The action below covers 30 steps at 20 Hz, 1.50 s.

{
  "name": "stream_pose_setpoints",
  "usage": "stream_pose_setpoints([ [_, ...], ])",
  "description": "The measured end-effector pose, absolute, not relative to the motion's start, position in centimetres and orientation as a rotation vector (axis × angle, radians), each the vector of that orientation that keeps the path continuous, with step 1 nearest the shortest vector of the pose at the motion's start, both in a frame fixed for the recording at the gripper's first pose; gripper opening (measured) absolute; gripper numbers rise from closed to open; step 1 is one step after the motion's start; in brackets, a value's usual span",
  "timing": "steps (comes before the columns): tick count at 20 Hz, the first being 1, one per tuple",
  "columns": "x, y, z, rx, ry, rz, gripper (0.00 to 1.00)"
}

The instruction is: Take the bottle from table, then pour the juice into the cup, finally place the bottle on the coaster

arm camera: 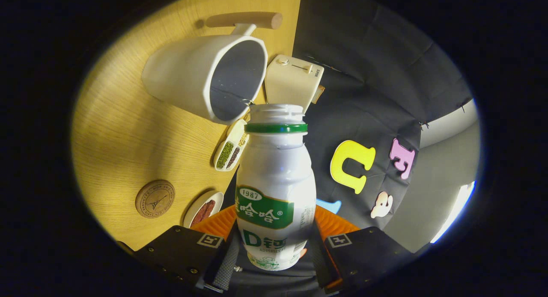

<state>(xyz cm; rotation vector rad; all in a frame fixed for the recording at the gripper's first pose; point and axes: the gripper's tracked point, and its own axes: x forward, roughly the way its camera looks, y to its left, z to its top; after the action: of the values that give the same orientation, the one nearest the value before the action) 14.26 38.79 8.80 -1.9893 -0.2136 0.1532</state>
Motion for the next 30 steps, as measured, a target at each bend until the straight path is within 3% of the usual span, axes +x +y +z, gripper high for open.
stream_pose_setpoints([
  [11, 13.2, 40.5, 10.2, -2.053, -0.313, 0.114, 0.73],
  [30, 13.1, 40.0, 9.7, -2.040, -0.285, 0.120, 0.73],
])
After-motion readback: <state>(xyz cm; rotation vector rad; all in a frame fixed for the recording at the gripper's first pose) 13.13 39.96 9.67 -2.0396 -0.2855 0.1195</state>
